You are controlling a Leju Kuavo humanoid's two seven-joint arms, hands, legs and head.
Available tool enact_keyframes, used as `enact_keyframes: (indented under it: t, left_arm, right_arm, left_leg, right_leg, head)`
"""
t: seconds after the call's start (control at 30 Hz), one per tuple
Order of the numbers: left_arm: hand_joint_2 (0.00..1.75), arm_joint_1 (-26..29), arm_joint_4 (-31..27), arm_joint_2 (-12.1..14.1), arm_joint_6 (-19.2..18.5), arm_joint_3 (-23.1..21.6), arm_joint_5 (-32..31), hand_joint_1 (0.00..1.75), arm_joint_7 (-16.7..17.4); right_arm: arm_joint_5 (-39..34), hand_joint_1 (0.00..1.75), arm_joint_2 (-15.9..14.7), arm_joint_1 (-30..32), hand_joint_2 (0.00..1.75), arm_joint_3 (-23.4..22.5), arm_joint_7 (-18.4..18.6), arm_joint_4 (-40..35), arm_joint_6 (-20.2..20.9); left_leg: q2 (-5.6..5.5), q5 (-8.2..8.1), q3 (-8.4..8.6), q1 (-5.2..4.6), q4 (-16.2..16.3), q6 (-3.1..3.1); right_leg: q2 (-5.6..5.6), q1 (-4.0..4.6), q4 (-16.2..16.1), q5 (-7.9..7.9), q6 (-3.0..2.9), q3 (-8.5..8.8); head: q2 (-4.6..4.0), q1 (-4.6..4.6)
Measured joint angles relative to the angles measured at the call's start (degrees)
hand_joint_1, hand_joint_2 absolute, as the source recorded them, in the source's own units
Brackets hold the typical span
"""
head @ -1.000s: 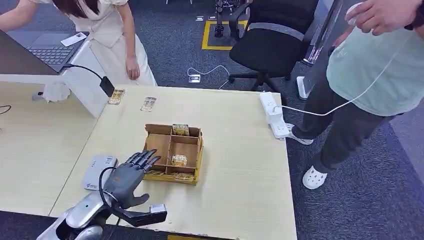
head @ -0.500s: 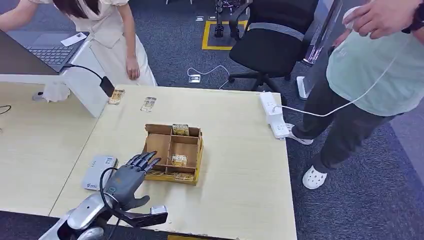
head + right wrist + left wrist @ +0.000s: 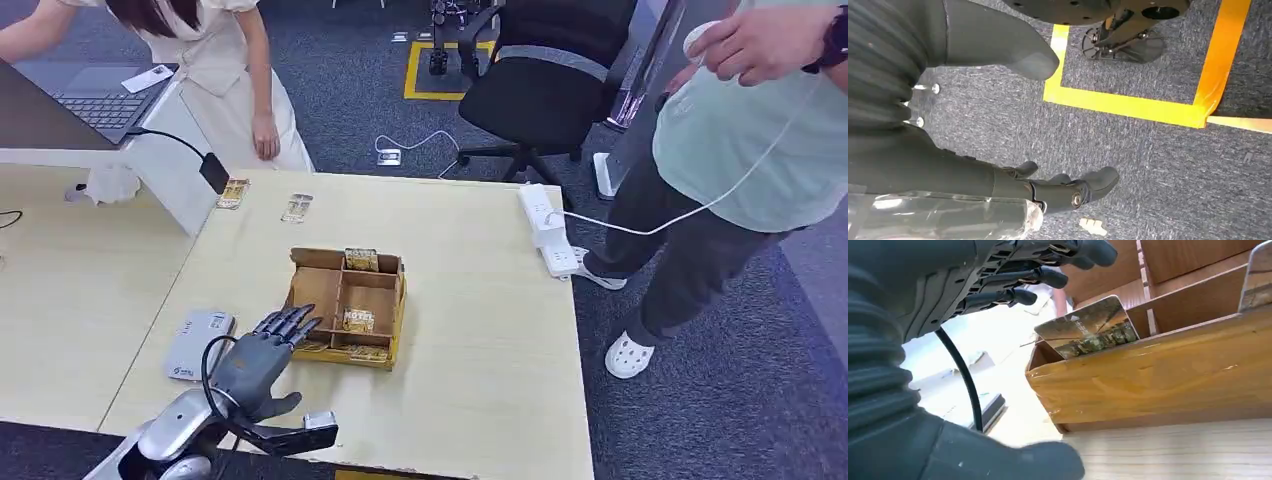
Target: Pass the card to the sensor for recognition and then transmit it.
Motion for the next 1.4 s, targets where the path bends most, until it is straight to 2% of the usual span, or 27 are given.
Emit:
enact_keyframes:
  t: [0.07,0.1,0.13,0.23,0.4,0.43,0.5,0.57,0.63,0.7,0.73,0.9,1.0,1.07,1.13,1.17,1.23,1.3,1.37,1.4]
  left_arm:
    - [1.75,0.08,0.15,-0.13,0.11,0.31,-0.2,1.59,0.06]
    - [1.75,0.21,0.22,-0.18,0.15,0.48,-0.35,1.5,0.06]
    - [1.75,0.32,0.28,-0.22,0.15,0.66,-0.46,1.19,0.06]
    - [1.75,0.39,0.57,-0.42,0.15,1.01,-0.55,1.26,0.26]
    - [1.75,0.41,0.66,-0.74,0.13,1.62,-0.46,1.26,0.52]
    - [1.75,0.4,0.66,-0.79,0.13,1.68,-0.44,1.45,0.52]
    - [1.75,0.42,0.66,-0.87,0.13,1.77,-0.44,1.47,0.59]
    - [1.75,0.6,0.7,-0.88,0.07,1.82,-0.42,1.47,0.59]
    - [1.75,0.73,0.7,-0.92,0.04,1.84,-0.26,1.31,0.59]
    - [1.75,0.79,0.7,-0.92,0.04,1.9,-0.15,1.29,0.59]
    - [1.75,0.81,0.7,-0.94,0.04,1.95,-0.07,1.43,0.59]
    - [1.75,0.92,0.7,-0.94,0.02,2.06,0.72,1.45,0.57]
    - [1.75,1.07,0.7,-0.94,0.17,2.36,2.11,1.52,0.09]
    - [1.75,1.14,0.7,-0.9,0.59,2.91,3.37,1.64,-0.18]
    - [1.75,1.14,0.7,-0.59,1.03,3.96,4.48,1.57,-0.39]
    - [1.75,1.14,0.7,-0.27,1.48,4.54,4.94,1.64,-0.68]
    - [1.75,1.15,0.68,0.68,3.28,5.99,5.95,1.62,-1.49]
    - [1.75,0.66,0.2,2.27,4.02,8.68,7.97,1.68,-2.38]
    - [1.75,-0.9,-0.64,3.65,3.78,11.2,9.62,1.61,-2.54]
    - [1.75,-1.56,-0.96,4.31,3.83,12.62,10.12,1.62,-2.58]
  right_arm:
    - [1.18,0.0,0.48,0.18,1.75,-1.1,-0.24,-0.07,0.96]
    - [1.64,0.0,0.79,0.27,1.75,-1.62,-0.35,-0.09,1.34]
    - [2.04,0.0,1.1,0.38,1.75,-2.19,-0.44,-0.2,1.71]
    - [2.8,0.0,1.93,0.45,1.75,-3.76,-0.63,-0.22,2.32]
    - [3.65,0.0,2.78,0.47,1.75,-5.42,-0.9,-0.24,2.97]
    - [3.72,0.0,2.87,0.47,1.75,-5.64,-0.92,-0.24,3.04]
    - [3.76,0.0,3.08,0.47,1.75,-6.05,-0.92,-0.24,3.19]
    - [3.94,0.0,3.28,0.48,1.75,-6.43,-0.96,-0.24,3.41]
    - [4.46,0.0,3.5,0.51,1.75,-6.82,-1.07,-0.24,3.83]
    - [4.97,0.0,3.72,0.51,1.75,-7.26,-1.22,-0.24,4.09]
    - [5.38,0.0,3.89,0.52,1.75,-7.68,-1.36,-0.24,4.51]
    - [6.6,0.0,4.72,0.53,1.75,-9.21,-1.57,-0.24,5.38]
    - [7.26,0.0,5.1,0.54,1.75,-9.9,-1.82,-0.24,5.88]
    - [8.07,0.0,5.51,0.56,1.75,-10.65,-2.21,-0.24,6.45]
    - [8.94,0.0,5.95,0.59,1.75,-11.48,-2.47,-0.24,7.04]
    - [9.36,0.0,6.1,0.65,1.75,-11.87,-2.54,-0.24,7.26]
    - [10.37,0.0,6.52,0.97,1.75,-12.73,-2.86,-0.31,8.09]
    - [11.6,0.0,7.12,1.39,1.75,-13.92,-3.39,-0.63,9.07]
    - [12.84,0.0,7.76,1.55,1.75,-15.17,-3.54,-0.92,10.01]
    - [13.4,0.0,8.05,1.62,1.75,-15.7,-3.69,-1.03,10.45]
  left_leg:
    - [0.0,0.0,0.0,0.0,0.0,0.0]
    - [0.0,0.0,0.0,0.0,0.0,0.0]
    - [0.0,0.0,0.0,0.0,0.0,0.0]
    - [0.0,0.0,0.0,0.0,0.0,0.0]
    - [0.0,0.0,0.01,0.0,0.0,0.0]
    - [0.0,0.0,0.01,0.0,0.0,0.0]
    - [0.0,0.0,0.01,0.0,0.0,0.0]
    - [0.0,0.0,0.01,0.0,0.0,0.0]
    - [0.0,0.0,0.01,0.0,0.0,0.0]
    - [0.0,0.0,0.01,0.0,0.0,0.0]
    - [0.0,0.0,0.01,0.0,0.0,0.0]
    - [0.0,0.0,0.01,0.0,0.0,0.0]
    - [0.0,0.0,0.01,0.0,0.0,0.0]
    - [0.0,0.0,0.01,0.0,0.0,0.0]
    - [0.0,0.0,0.01,0.0,0.0,0.0]
    - [0.0,0.0,0.01,0.0,0.0,0.0]
    - [0.0,0.0,0.01,0.03,0.0,0.0]
    - [-0.01,0.01,0.01,0.05,0.0,-0.01]
    - [-0.02,0.02,0.02,0.07,-0.01,-0.03]
    - [0.01,0.03,0.03,0.07,-0.01,-0.03]
  right_leg:
    - [0.0,0.0,0.0,0.0,0.0,0.0]
    - [0.0,0.0,0.0,0.0,0.0,0.0]
    - [0.0,0.0,0.0,0.0,0.0,0.0]
    - [0.0,0.0,0.0,0.0,0.0,0.01]
    - [0.0,0.0,0.0,0.0,0.0,0.02]
    - [0.0,0.0,0.0,0.0,0.0,0.02]
    - [0.0,0.0,0.0,0.0,0.0,0.02]
    - [0.0,0.0,0.0,0.0,0.0,0.02]
    - [0.0,0.0,0.0,0.0,0.0,0.02]
    - [0.0,0.0,0.0,0.0,0.0,0.02]
    - [0.0,0.0,0.0,0.0,0.0,0.02]
    - [0.0,0.0,0.0,0.0,0.0,0.02]
    - [0.0,0.0,0.0,0.0,0.0,0.02]
    - [0.0,0.0,0.0,0.0,0.0,0.02]
    - [0.0,0.0,0.0,0.0,0.0,0.02]
    - [0.0,0.0,0.0,0.0,0.0,0.02]
    - [0.0,0.03,0.0,0.0,0.0,0.01]
    - [0.0,0.05,0.01,0.0,0.0,-0.03]
    - [-0.01,0.06,0.01,0.0,-0.01,0.01]
    - [0.0,0.06,0.03,0.0,-0.01,0.01]
  head:
    - [0.0,0.0]
    - [0.0,0.0]
    - [0.0,0.02]
    - [0.0,0.02]
    - [0.0,0.02]
    - [0.0,0.0]
    - [0.0,0.0]
    - [0.0,-0.02]
    - [0.0,0.0]
    - [0.0,0.02]
    - [0.0,0.0]
    - [0.0,0.0]
    - [0.0,0.0]
    - [0.0,0.0]
    - [0.0,0.0]
    - [0.0,0.02]
    - [0.0,0.0]
    - [0.0,0.0]
    - [0.0,0.0]
    - [0.0,0.0]
